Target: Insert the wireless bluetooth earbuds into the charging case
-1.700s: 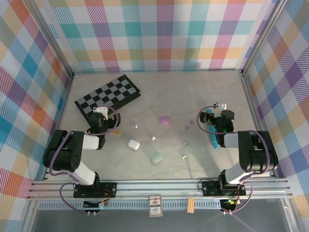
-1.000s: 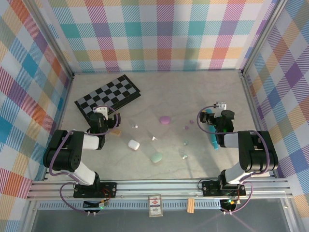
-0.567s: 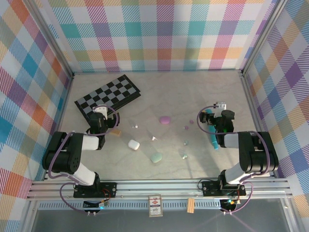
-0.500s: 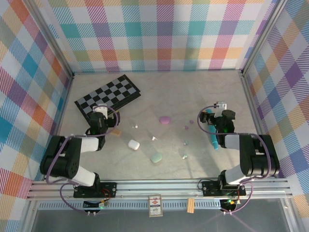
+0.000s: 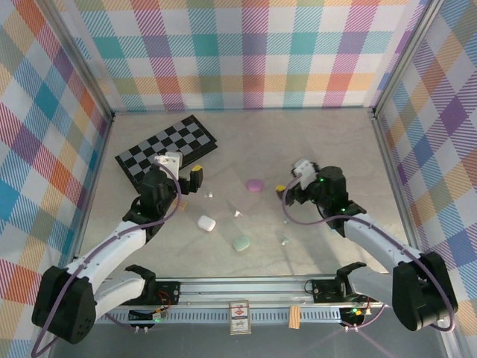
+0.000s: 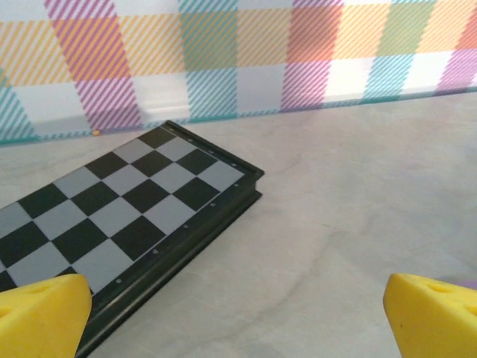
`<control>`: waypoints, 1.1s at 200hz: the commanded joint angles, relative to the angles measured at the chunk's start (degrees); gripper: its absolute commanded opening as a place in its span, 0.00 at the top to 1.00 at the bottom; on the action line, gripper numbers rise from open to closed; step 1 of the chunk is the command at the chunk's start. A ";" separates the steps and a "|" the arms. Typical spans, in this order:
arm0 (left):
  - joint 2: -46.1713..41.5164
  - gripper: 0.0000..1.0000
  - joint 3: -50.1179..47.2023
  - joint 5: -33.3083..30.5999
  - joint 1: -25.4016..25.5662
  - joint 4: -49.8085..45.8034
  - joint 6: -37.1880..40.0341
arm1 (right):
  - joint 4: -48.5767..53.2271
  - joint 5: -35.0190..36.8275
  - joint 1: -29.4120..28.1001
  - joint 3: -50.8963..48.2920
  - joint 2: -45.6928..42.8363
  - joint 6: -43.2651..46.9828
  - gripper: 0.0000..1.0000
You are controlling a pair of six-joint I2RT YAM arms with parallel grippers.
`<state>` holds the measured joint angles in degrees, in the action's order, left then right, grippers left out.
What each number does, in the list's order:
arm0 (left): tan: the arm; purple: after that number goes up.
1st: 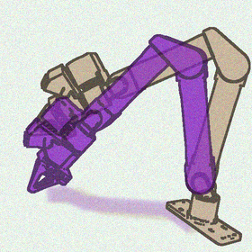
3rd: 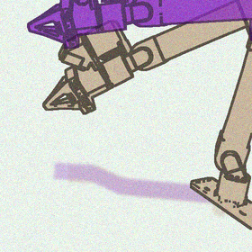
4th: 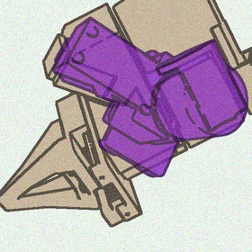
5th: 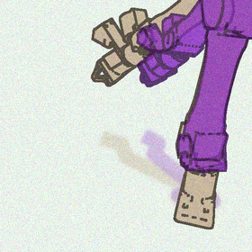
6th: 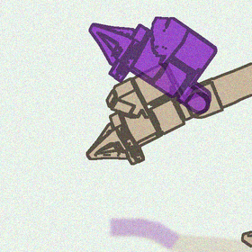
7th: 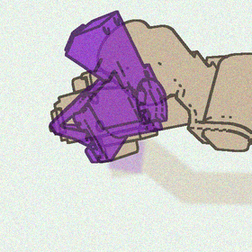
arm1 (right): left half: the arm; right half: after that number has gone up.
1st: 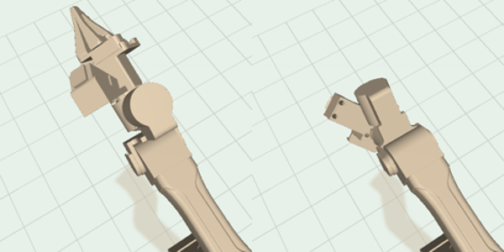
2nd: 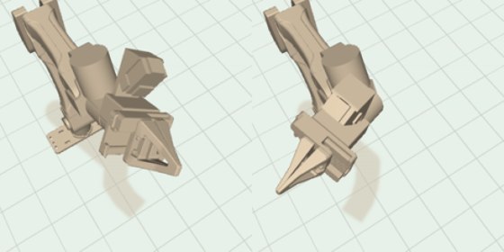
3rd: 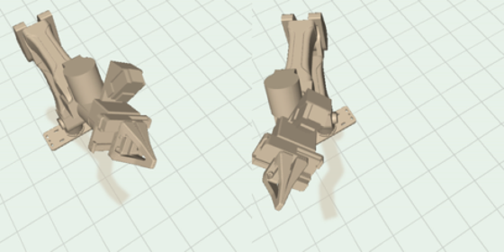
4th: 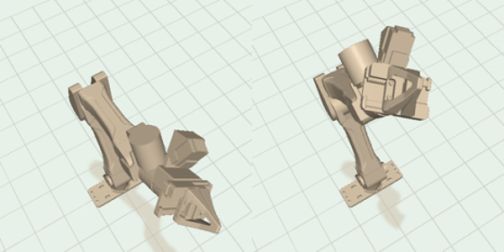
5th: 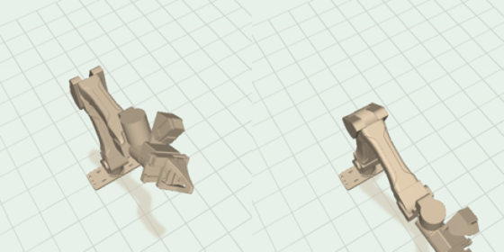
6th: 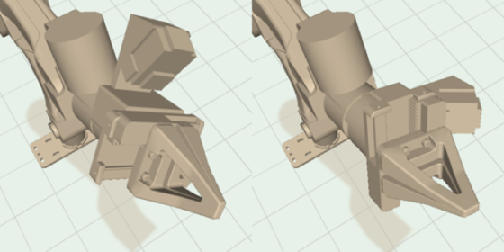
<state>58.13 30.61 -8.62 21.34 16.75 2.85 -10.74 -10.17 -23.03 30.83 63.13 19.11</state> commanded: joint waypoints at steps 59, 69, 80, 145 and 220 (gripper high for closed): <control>-6.69 0.00 2.25 6.79 0.19 -16.65 -9.13 | 33.17 -1.80 -27.06 14.29 11.55 24.21 0.01; -6.80 0.00 2.06 6.41 0.19 -17.00 -9.37 | 34.27 -0.37 -28.77 14.98 13.39 25.91 0.01; -7.21 0.00 1.74 6.19 0.19 -17.08 -9.53 | 34.42 -0.11 -29.90 15.64 15.18 26.62 0.01; -9.58 0.00 -0.32 5.19 0.19 -17.76 -9.40 | 32.27 1.65 -33.18 17.94 24.18 28.26 0.09; -11.19 0.00 -1.13 5.00 0.19 -19.09 -9.66 | 29.82 -0.19 -33.45 20.04 30.43 29.01 0.30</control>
<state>48.12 30.30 -3.49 21.34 -1.32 -5.87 19.35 -8.10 -55.96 49.21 91.85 46.89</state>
